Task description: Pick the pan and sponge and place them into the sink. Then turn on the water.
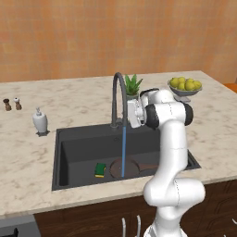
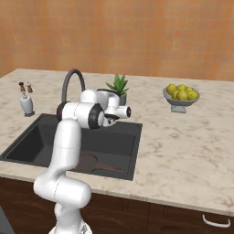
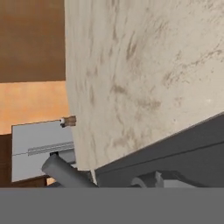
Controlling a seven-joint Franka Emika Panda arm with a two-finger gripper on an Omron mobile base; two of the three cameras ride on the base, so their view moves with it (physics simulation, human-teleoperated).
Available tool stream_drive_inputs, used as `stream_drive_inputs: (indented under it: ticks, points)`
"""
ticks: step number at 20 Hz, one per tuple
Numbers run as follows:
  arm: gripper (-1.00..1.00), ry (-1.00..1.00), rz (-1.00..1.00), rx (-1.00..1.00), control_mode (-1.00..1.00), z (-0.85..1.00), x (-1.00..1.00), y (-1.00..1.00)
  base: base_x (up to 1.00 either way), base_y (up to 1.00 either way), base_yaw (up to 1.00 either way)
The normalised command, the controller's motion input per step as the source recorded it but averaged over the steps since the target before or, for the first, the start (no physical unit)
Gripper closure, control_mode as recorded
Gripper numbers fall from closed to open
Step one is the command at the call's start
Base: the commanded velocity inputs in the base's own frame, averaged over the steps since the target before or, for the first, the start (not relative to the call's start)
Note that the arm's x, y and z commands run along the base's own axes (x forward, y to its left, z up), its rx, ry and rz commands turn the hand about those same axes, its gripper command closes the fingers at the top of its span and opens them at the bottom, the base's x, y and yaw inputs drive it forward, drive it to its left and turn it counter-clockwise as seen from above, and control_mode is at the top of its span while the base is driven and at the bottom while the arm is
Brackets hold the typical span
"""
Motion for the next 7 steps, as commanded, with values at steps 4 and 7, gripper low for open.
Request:
stream_drive_inputs:
  ticks: [4,7]
  points:
    - [1.00,0.00,0.00,0.00,-1.00,0.00,0.00,0.00,0.00,0.00,0.00]
    - [1.00,0.00,0.00,0.00,-1.00,0.00,0.00,0.00,0.00,0.00,0.00]
